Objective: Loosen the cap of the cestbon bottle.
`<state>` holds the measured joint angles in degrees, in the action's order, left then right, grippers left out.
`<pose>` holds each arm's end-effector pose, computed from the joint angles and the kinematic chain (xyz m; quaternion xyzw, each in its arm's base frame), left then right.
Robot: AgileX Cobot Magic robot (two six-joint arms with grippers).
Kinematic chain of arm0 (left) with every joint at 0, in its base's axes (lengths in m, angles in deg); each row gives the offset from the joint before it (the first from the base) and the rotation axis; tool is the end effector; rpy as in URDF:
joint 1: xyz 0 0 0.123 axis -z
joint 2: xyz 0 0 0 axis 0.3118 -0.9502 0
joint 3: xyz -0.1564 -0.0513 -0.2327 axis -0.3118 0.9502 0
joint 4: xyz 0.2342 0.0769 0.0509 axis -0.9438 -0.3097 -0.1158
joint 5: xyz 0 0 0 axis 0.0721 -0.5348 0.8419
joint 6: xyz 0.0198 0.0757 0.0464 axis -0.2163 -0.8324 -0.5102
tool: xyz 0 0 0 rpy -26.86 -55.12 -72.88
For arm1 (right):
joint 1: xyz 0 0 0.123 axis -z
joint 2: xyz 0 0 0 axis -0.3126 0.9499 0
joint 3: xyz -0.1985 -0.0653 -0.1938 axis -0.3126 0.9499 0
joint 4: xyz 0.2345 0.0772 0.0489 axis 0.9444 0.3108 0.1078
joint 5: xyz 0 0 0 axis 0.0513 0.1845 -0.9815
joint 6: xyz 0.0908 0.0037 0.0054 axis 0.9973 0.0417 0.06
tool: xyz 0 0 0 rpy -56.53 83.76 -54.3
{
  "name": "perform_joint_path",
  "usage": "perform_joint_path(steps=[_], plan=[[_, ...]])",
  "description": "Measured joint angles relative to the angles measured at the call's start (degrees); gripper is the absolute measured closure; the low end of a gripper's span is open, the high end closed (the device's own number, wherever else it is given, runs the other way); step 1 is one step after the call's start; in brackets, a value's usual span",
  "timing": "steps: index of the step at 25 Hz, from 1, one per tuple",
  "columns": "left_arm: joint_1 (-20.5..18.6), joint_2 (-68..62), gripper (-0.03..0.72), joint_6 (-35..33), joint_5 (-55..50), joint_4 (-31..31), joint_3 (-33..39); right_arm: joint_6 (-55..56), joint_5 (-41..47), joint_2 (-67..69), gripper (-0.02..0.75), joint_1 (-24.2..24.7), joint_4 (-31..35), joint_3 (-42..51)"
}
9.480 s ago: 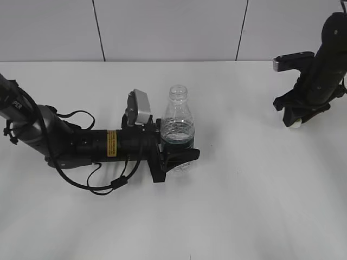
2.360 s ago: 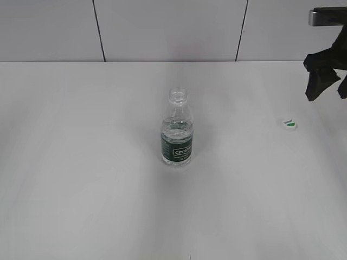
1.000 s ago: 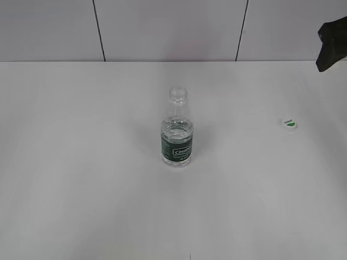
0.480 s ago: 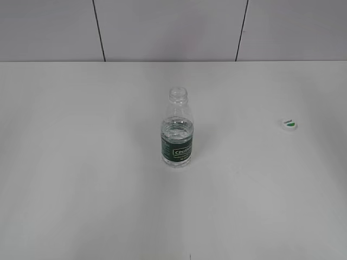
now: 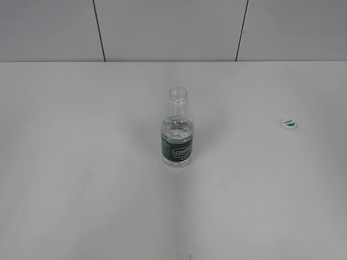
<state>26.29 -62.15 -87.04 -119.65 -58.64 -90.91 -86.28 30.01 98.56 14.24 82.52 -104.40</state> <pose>-0.0088 0.0023 0.2836 0.0797 0.8426 -0.0190 0.5323 0.1550 0.0128 0.3813 -0.1186 0.8748 -0.0188 0.4694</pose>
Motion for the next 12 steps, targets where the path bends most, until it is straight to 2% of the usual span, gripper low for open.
perform_joint_path(steps=[12], plan=[[0.0, 0.0, 0.169, 0.0, 0.0, 0.28, 0.0, -0.12, 0.91, -32.44, 0.204, 0.0, -1.21, 13.82]])
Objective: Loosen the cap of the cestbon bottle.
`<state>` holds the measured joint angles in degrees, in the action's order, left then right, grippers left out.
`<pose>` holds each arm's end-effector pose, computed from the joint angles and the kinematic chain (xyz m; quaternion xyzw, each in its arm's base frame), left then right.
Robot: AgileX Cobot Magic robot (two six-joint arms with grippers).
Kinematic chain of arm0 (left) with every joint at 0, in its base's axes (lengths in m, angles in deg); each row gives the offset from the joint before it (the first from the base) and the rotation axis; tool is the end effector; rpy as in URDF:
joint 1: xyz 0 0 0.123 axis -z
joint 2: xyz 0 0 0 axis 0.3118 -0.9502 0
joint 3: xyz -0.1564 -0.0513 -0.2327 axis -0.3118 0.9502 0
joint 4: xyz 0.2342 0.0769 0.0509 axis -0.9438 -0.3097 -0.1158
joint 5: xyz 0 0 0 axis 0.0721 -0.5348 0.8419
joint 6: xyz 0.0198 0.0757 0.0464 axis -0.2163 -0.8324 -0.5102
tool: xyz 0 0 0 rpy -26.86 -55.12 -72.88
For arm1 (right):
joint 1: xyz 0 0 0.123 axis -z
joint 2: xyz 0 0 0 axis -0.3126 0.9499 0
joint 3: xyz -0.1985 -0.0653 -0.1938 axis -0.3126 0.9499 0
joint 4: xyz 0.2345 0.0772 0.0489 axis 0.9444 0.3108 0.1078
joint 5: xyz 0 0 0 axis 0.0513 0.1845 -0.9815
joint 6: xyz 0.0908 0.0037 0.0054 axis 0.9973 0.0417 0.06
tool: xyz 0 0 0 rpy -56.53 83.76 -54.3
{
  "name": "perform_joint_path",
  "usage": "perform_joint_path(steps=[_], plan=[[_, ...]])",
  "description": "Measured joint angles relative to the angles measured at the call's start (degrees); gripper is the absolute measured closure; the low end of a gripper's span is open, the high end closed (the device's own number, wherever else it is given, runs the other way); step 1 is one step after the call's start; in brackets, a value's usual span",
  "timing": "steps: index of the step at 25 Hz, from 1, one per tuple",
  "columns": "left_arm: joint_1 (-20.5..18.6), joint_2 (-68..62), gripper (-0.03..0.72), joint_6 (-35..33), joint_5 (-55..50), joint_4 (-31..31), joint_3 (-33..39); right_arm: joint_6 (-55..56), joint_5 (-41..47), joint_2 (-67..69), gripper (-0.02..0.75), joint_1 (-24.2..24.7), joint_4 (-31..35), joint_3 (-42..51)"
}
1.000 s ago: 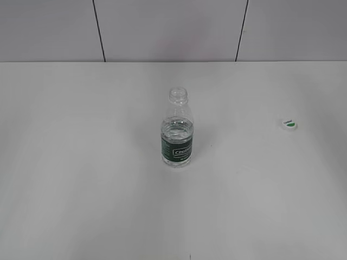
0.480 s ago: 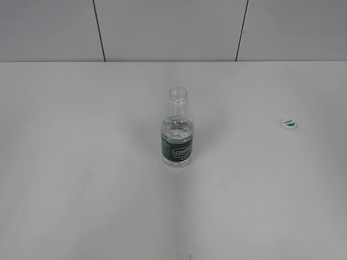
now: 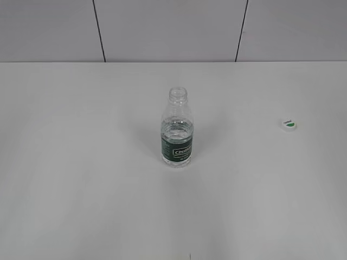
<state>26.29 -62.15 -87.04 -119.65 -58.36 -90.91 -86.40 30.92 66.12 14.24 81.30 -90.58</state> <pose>-0.0089 0.0019 0.2836 0.0799 0.8426 -0.0215 0.5322 0.0299 0.0027 0.3567 -0.1115 0.7923 -0.0386 0.5987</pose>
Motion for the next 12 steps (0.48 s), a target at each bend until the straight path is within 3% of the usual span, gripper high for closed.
perform_joint_path(steps=[12], plan=[[0.0, 0.0, 0.169, 0.0, -0.02, 0.0, 0.0, -0.34, 12.58, -13.32, 0.204, 0.0, 1.17, 2.52]])
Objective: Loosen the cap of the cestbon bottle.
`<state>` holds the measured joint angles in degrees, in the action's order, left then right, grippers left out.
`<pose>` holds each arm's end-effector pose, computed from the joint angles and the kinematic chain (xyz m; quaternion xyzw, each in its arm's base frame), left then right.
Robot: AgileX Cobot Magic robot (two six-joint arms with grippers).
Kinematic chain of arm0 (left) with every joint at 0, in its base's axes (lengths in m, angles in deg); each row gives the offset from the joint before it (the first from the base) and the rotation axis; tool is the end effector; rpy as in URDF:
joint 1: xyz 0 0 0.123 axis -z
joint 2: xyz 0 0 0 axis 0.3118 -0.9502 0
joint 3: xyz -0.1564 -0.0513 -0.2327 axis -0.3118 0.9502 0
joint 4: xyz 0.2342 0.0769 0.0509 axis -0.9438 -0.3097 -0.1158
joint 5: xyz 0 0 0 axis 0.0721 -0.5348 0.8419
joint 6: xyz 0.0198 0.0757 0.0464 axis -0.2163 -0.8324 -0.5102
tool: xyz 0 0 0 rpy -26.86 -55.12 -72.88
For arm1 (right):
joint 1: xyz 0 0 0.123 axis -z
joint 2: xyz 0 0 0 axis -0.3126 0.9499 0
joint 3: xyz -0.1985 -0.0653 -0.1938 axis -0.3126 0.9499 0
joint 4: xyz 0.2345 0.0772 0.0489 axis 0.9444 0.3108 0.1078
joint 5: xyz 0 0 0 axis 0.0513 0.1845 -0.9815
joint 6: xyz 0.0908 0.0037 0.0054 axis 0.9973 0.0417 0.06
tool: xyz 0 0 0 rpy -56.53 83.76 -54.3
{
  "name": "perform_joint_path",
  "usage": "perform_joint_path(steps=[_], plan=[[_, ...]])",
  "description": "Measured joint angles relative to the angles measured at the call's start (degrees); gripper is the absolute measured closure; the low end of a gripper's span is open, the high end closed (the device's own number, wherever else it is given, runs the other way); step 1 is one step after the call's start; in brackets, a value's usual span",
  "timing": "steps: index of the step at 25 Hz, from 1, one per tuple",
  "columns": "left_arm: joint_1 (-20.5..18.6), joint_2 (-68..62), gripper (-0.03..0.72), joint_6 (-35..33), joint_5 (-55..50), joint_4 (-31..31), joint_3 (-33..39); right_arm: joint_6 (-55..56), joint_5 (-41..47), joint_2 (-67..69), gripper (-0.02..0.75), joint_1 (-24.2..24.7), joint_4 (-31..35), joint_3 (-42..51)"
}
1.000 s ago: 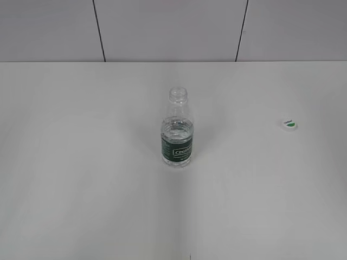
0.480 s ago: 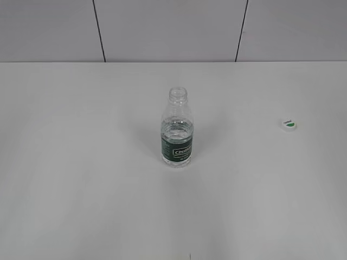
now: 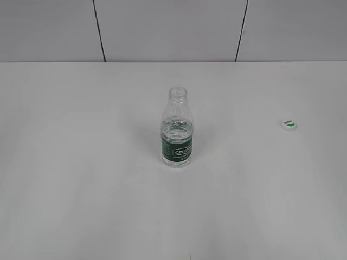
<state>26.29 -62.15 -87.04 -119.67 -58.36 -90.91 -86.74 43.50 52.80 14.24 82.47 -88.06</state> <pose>-0.0089 0.0019 0.2835 0.0799 0.8427 -0.0214 0.5320 -0.0210 0.0009 0.3264 -0.1169 0.8007 -0.0293 0.5868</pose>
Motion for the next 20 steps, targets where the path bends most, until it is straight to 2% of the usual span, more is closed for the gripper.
perform_joint_path(steps=[6, 14, 20], plan=[[0.0, 0.0, 0.169, 0.0, 0.0, -0.19, 0.0, -0.53, 3.11, -2.63, 0.204, 0.0, 0.12, 1.52], [0.0, 0.0, 0.178, 0.0, -0.05, -0.24, 0.0, -0.55, 3.85, -2.63, 0.204, 0.0, 0.12, 8.85], [0.0, 0.0, 0.195, 0.0, -0.05, -0.24, 0.0, -0.71, 3.65, -2.63, 0.204, 0.0, -0.12, 9.04]])
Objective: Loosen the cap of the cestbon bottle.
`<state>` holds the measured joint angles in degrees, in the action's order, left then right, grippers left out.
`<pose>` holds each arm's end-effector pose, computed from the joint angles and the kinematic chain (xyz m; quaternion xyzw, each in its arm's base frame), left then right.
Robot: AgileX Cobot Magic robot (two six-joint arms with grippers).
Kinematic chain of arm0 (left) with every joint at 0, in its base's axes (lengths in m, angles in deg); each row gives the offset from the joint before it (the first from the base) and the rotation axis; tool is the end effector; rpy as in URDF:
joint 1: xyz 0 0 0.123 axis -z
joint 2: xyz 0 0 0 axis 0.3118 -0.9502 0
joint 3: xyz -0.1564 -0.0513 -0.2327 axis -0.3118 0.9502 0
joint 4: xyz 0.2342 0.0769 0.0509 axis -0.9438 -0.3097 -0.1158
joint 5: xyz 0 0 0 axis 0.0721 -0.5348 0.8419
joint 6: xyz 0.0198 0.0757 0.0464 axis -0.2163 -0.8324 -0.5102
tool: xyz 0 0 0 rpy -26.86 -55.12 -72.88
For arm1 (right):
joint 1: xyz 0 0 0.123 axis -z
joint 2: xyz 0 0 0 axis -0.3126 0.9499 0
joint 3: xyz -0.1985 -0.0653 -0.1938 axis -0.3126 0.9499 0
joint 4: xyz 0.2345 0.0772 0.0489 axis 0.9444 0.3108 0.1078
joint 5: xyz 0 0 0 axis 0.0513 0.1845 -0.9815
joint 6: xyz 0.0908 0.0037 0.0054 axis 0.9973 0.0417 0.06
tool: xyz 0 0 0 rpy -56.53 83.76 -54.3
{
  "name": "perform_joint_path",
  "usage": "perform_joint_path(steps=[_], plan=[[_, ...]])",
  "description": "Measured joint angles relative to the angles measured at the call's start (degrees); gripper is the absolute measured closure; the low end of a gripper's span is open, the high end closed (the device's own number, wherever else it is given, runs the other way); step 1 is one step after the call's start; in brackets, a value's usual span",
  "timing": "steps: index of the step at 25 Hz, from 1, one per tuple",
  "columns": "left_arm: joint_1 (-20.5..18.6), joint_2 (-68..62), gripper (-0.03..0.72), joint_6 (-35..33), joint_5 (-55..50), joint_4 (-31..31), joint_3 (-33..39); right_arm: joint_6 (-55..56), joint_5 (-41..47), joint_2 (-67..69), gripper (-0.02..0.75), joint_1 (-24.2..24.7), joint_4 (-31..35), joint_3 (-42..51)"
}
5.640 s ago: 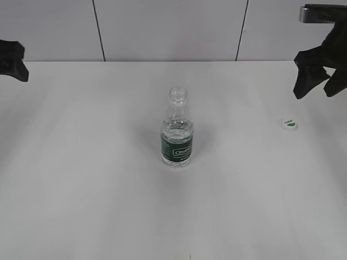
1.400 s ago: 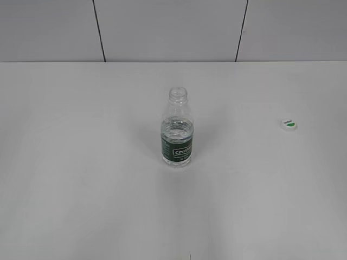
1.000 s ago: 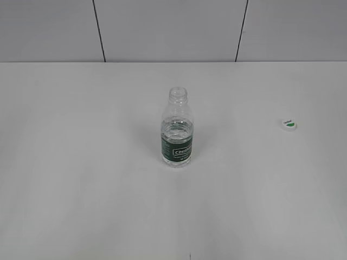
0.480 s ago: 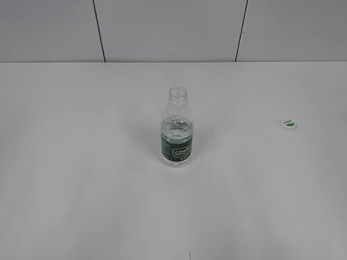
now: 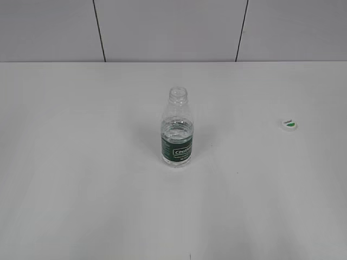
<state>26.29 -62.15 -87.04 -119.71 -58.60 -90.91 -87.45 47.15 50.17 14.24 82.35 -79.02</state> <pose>-0.0089 0.0022 0.2835 0.0798 0.8429 -0.0193 0.5318 -0.0099 0.0016 0.2783 -0.1287 0.8479 -0.0281 0.5135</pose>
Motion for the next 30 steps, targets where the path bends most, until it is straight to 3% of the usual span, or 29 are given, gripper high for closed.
perform_joint_path(steps=[30], plan=[[0.0, 0.0, 0.215, 0.0, 0.0, -0.17, 0.0, 0.8, -0.23, 0.0, 0.204, 0.0, -1.15, 0.0]])
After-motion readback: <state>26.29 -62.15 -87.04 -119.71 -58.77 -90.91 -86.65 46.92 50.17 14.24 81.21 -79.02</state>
